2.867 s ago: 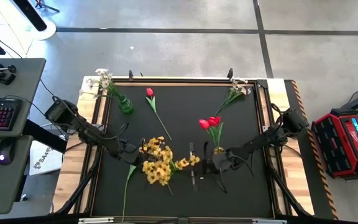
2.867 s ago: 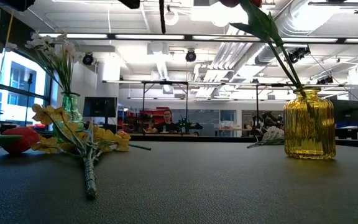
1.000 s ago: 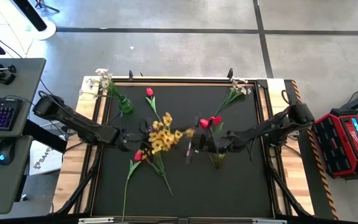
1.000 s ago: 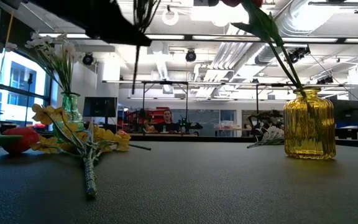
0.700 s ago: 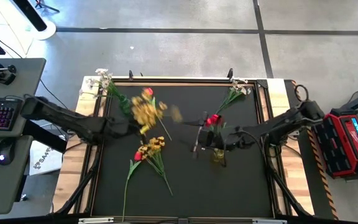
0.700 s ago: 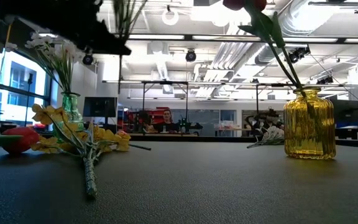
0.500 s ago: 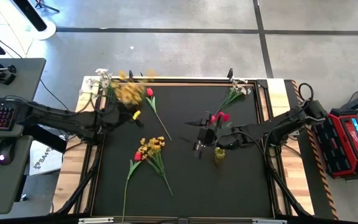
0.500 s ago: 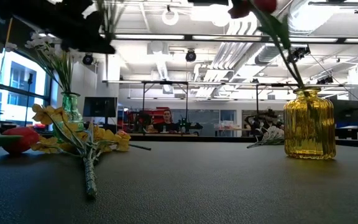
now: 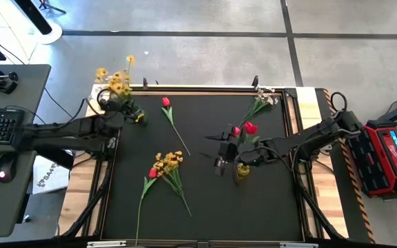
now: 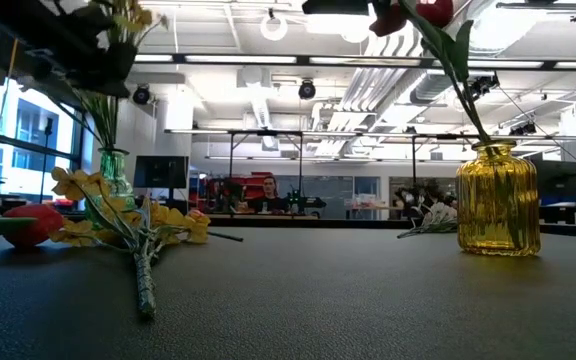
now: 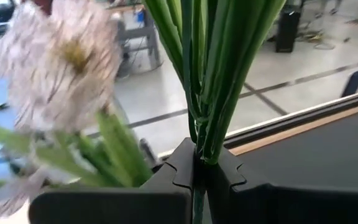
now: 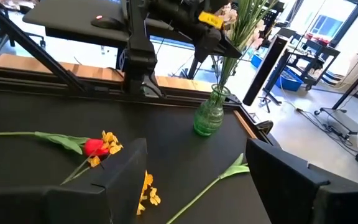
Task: Sort flowers into vase by color
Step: Put the right yellow clustered flowers into the green flower vase
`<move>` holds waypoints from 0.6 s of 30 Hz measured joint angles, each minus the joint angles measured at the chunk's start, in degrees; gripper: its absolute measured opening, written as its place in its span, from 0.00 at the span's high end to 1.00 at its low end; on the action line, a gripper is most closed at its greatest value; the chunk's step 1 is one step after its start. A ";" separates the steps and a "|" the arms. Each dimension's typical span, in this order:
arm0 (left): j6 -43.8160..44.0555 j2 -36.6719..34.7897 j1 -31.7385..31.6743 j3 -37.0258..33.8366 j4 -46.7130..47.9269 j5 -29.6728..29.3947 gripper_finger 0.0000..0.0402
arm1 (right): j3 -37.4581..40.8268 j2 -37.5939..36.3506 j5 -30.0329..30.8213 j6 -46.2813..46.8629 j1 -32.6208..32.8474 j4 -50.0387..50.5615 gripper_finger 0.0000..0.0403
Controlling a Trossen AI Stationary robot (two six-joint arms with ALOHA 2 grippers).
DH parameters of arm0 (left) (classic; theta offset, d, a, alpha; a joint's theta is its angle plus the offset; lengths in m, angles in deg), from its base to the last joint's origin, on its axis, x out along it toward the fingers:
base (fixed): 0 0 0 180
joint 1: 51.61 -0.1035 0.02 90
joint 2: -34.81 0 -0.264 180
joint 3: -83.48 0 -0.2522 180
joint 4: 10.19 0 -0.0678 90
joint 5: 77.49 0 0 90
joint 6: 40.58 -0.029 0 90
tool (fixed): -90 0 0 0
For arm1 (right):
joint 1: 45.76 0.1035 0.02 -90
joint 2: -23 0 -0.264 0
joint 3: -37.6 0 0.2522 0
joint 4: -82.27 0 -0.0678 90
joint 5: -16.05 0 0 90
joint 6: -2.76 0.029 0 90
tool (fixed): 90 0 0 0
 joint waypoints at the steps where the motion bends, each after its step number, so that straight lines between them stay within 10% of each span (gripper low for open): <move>1: 0.20 0.06 -0.66 -0.01 0.42 0.07 0.99 | 0.00 0.00 0.00 -0.37 0.00 0.16 0.36; 18: 0.21 0.26 -4.38 -2.91 -2.44 3.42 0.99 | 0.00 0.02 -0.59 -0.86 0.04 -0.25 0.36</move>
